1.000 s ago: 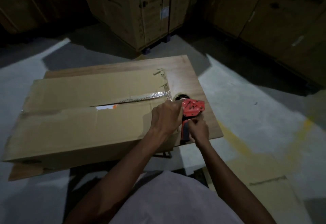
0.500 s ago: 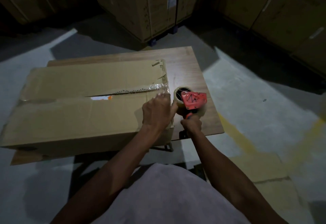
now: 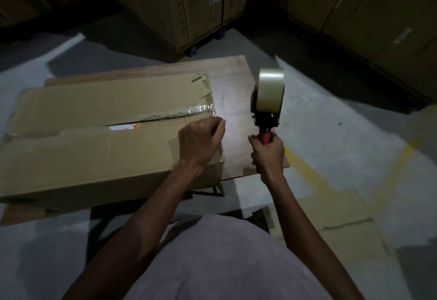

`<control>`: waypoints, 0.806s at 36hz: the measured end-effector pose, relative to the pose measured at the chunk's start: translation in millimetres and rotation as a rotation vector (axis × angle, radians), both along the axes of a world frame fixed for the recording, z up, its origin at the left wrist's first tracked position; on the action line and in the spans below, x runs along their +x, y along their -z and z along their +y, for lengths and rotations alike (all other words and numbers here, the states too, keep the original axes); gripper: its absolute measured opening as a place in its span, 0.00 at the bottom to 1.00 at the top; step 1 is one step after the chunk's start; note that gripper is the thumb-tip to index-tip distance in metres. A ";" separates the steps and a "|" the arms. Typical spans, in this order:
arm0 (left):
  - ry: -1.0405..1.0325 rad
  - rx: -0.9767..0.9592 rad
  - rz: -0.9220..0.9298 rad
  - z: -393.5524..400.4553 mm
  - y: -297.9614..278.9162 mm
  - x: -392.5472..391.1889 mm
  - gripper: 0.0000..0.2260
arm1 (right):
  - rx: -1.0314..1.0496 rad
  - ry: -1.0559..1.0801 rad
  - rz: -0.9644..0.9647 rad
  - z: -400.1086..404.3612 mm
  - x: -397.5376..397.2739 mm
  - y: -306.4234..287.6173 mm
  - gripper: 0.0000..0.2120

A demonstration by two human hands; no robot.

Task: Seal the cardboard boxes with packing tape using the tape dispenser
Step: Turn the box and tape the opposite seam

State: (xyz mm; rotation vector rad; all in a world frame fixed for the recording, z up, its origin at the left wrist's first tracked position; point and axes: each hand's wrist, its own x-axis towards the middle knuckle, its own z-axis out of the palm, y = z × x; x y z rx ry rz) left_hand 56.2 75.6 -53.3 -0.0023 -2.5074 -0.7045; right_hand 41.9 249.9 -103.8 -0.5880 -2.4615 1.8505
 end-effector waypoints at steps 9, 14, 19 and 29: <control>-0.025 0.555 -0.100 -4.0 -12.0 -24.5 0.16 | 0.033 -0.143 0.177 0.2 21.0 -45.1 0.06; 0.026 0.924 -0.404 -3.5 -19.8 -46.7 0.19 | -0.033 -0.200 0.233 -0.8 18.3 -52.9 0.15; 0.081 1.161 -0.631 -5.7 -27.5 -68.9 0.25 | -0.177 -0.274 0.364 -1.4 21.4 -62.0 0.13; 0.383 1.239 -1.273 -27.4 -64.4 -89.2 0.45 | -0.192 -0.189 0.318 -4.8 10.4 -76.1 0.07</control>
